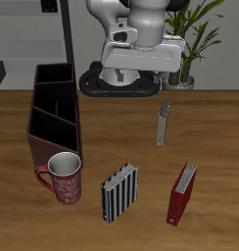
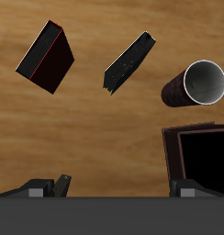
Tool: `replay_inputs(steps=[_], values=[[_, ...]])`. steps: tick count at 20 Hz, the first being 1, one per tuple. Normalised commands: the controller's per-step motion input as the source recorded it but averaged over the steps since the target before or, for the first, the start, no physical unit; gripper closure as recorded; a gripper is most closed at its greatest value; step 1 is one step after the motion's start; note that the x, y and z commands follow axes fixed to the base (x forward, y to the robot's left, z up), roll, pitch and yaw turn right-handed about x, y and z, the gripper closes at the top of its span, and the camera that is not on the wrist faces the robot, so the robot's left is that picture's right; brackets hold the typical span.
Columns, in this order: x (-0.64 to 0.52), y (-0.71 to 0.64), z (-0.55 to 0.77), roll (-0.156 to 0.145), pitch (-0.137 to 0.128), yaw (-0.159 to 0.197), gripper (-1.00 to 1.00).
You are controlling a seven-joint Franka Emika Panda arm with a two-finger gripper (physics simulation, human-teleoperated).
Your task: Place the red book into the right desk caddy's left compartment and place the red mug into the right desk caddy's right compartment
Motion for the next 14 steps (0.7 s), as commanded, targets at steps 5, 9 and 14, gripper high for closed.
replay_inputs(steps=[5,9,14], values=[[0.24,0.27,0.08,0.004,-0.011,0.006,-1.00],[0.34,0.28,0.03,-0.010,0.001,0.013,-1.00],[0.28,0.24,-0.01,-0.019,-0.010,0.009,-1.00]])
